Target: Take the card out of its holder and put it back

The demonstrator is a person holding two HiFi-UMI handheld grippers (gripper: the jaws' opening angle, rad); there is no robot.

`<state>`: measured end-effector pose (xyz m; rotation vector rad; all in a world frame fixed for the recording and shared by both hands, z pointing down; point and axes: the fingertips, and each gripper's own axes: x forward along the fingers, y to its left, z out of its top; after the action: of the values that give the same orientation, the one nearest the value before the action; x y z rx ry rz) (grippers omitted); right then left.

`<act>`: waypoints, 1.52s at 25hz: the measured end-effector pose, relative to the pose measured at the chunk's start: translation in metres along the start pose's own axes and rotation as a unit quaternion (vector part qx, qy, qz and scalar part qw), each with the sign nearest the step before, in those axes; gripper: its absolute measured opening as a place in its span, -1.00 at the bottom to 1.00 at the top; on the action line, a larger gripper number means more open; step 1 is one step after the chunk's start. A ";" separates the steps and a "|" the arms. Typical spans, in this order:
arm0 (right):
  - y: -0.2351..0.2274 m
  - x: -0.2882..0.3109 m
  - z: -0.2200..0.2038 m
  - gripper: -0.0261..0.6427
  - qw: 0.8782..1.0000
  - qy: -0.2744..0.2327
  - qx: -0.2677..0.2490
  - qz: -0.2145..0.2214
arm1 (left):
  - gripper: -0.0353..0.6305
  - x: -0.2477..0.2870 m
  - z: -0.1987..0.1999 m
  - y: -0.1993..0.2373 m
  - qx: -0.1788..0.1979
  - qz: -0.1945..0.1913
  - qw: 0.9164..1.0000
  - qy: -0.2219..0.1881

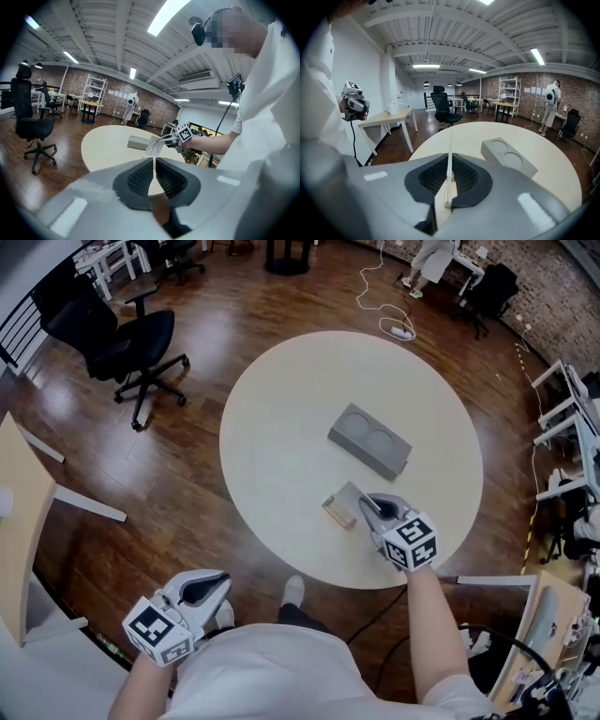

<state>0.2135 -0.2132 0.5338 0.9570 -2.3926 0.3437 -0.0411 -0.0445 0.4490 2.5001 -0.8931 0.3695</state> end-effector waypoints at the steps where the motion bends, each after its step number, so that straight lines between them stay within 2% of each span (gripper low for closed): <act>1: 0.004 -0.004 0.006 -0.86 1.000 -0.001 -0.005 -0.006 | -0.83 -0.005 -0.001 0.002 0.003 -0.002 1.000 -0.003; 7: 0.054 -0.030 0.033 -0.86 0.999 -0.015 -0.022 -0.023 | -0.83 -0.043 -0.004 0.004 0.025 -0.017 0.999 -0.020; 14: 0.162 -0.044 0.059 -0.86 0.999 -0.028 -0.026 -0.008 | -0.83 -0.099 -0.018 0.015 0.035 -0.028 0.998 -0.041; 22: 0.302 -0.042 0.074 -0.86 0.998 -0.041 -0.031 0.037 | -0.83 -0.166 -0.046 0.029 0.038 -0.022 0.998 -0.055; 29: 0.413 -0.041 0.064 -0.86 0.995 -0.018 -0.048 0.090 | -0.83 -0.216 -0.086 0.040 0.034 -0.012 0.998 -0.046; 33: 0.454 -0.042 0.061 -0.86 0.993 -0.015 -0.046 0.109 | -0.83 -0.235 -0.098 0.046 0.027 -0.004 0.999 -0.047; 38: 0.478 -0.046 0.063 -0.86 0.991 -0.014 -0.052 0.124 | -0.84 -0.246 -0.103 0.043 0.032 0.007 0.998 -0.049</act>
<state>-0.1165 0.1288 0.4386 0.6230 -2.5328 0.2951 -0.2642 0.1080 0.4552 2.5914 -0.9509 0.2863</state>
